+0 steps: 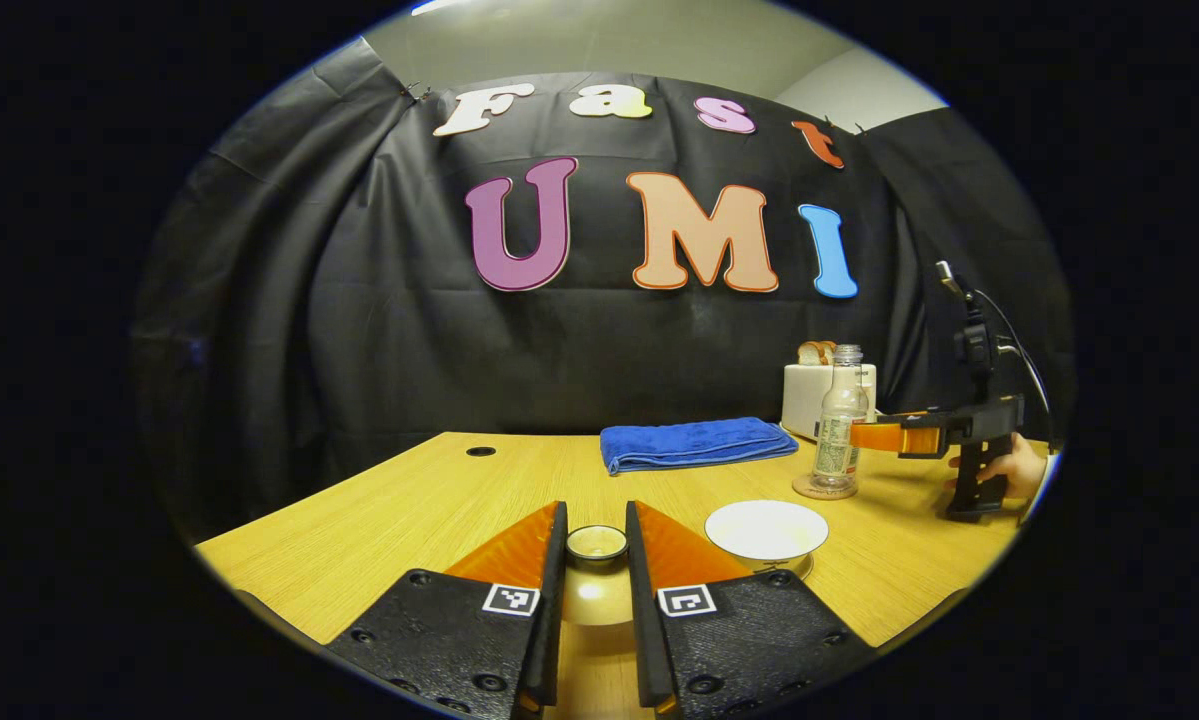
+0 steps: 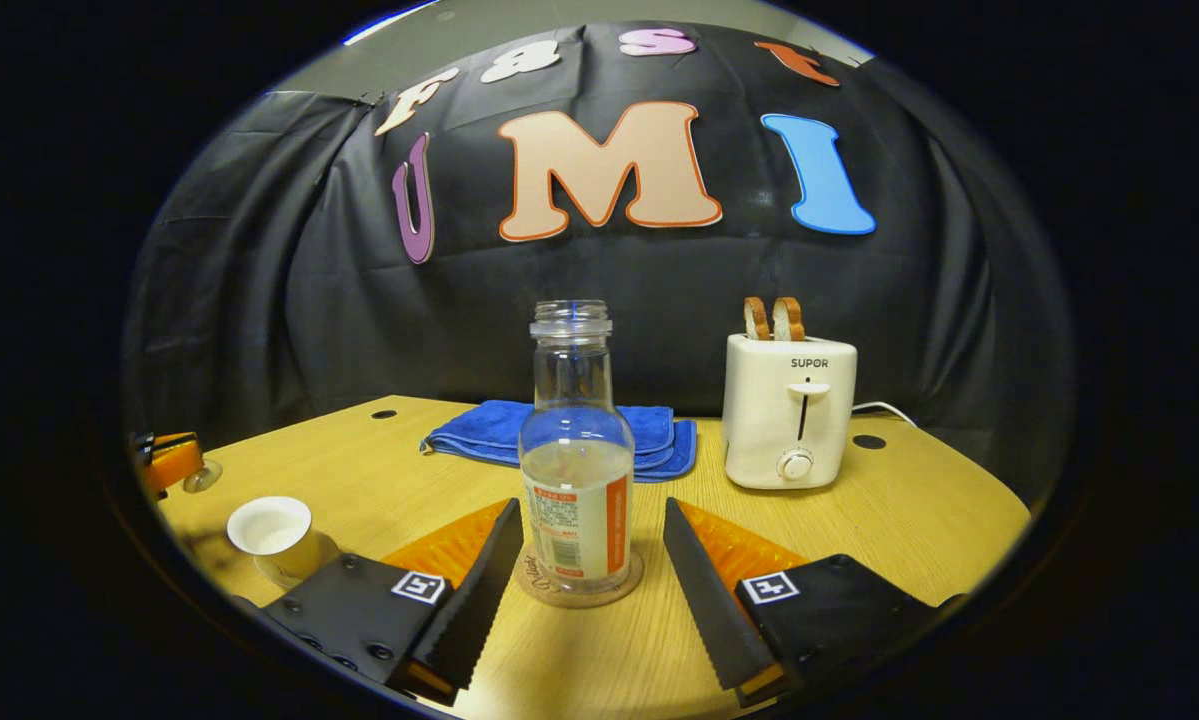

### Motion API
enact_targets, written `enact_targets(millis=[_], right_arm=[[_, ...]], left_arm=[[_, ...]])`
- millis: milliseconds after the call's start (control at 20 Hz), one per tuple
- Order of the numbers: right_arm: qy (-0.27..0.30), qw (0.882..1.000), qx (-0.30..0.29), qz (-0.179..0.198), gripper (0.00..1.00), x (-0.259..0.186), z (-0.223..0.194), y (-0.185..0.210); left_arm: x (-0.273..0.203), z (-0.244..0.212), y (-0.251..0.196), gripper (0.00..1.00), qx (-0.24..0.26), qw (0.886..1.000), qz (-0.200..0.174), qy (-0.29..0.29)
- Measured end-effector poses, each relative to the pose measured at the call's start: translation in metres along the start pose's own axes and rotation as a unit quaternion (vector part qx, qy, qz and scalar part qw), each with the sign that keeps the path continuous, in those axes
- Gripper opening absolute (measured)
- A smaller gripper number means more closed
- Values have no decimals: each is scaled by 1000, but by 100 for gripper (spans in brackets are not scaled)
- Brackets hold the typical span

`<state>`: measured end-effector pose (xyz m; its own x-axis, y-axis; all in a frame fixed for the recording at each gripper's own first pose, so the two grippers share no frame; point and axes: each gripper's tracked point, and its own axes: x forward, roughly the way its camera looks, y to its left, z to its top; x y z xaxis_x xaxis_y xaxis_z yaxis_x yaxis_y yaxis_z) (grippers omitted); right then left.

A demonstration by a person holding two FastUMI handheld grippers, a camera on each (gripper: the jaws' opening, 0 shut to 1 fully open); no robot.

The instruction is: Open the teacup lid with one hand, grasp the water bottle and pour water into the teacup with the other hand; after pouring, place the water bottle on the coaster and then close the teacup lid.

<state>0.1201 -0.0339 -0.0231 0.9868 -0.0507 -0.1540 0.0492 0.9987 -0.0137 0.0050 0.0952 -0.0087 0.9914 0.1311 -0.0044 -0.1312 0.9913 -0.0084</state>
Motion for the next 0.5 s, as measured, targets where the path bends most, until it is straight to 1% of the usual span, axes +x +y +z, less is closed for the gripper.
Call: enact_targets(millis=[50, 300, 500], right_arm=[[-5, 1000, -3, -1, 91, -5, 1, -1], [-17, 1000, -5, 5, 91, -23, -2, 1], [-28, 1000, -2, 7, 91, -35, -1, -5]], left_arm=[[0, 0, -1, 28, 0, 1000, -2, 0], [4, 0, -6, 28, 0, 1000, -6, -1], [14, 0, -21, 28, 1, 1000, -19, 0]])
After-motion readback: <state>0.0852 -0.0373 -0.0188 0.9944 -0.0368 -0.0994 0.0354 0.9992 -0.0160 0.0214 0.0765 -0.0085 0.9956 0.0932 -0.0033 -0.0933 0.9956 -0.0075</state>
